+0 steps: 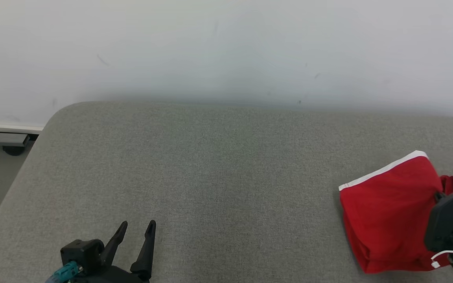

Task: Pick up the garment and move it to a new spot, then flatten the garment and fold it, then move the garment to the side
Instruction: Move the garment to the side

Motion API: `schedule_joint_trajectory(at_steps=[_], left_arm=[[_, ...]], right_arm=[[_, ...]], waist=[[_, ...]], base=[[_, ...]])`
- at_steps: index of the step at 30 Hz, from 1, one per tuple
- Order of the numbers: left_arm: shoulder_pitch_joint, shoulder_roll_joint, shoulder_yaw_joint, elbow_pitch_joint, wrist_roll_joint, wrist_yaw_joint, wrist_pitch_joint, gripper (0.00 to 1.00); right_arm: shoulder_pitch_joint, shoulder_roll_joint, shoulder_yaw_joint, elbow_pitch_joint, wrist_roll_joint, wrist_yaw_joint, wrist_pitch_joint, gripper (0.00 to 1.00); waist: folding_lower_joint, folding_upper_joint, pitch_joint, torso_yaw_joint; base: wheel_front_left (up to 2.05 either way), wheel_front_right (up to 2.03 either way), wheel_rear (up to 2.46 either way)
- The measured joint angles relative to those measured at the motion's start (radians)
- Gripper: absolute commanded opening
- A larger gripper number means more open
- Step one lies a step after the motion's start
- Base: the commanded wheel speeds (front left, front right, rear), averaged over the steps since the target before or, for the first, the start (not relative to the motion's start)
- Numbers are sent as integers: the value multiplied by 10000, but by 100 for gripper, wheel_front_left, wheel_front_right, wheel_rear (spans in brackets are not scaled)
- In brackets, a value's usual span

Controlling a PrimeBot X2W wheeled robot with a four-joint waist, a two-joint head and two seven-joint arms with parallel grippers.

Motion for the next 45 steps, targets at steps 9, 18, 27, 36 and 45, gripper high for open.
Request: schedule_joint_trajectory(at_steps=[9, 18, 27, 36, 45], left_arm=[[-25, 71, 42, -247, 0, 2, 54, 100], [-269, 67, 65, -286, 2, 2, 75, 100], [-420, 36, 84, -259, 2, 2, 90, 100], [-458, 73, 107, -257, 2, 0, 130, 100], [-456, 196, 90, -267, 4, -6, 134, 100]], right_arm=[[-110, -851, -445, 48, 196, 61, 621, 0], [-523, -1243, -397, -874, 267, 284, 1018, 0], [-431, -1645, -917, -1501, 268, 282, 1475, 0], [-447, -1691, -1020, -1797, 336, 280, 1801, 0], [-199, -2130, -1200, -1783, 341, 395, 2002, 0]], waist=[[0, 0, 419, -78], [1, 0, 859, -185], [1, 0, 967, -255], [1, 1, 1100, -431], [0, 0, 1132, -454]], base=[[0, 0, 0], [0, 0, 0], [0, 0, 0], [0, 0, 0], [0, 0, 0]])
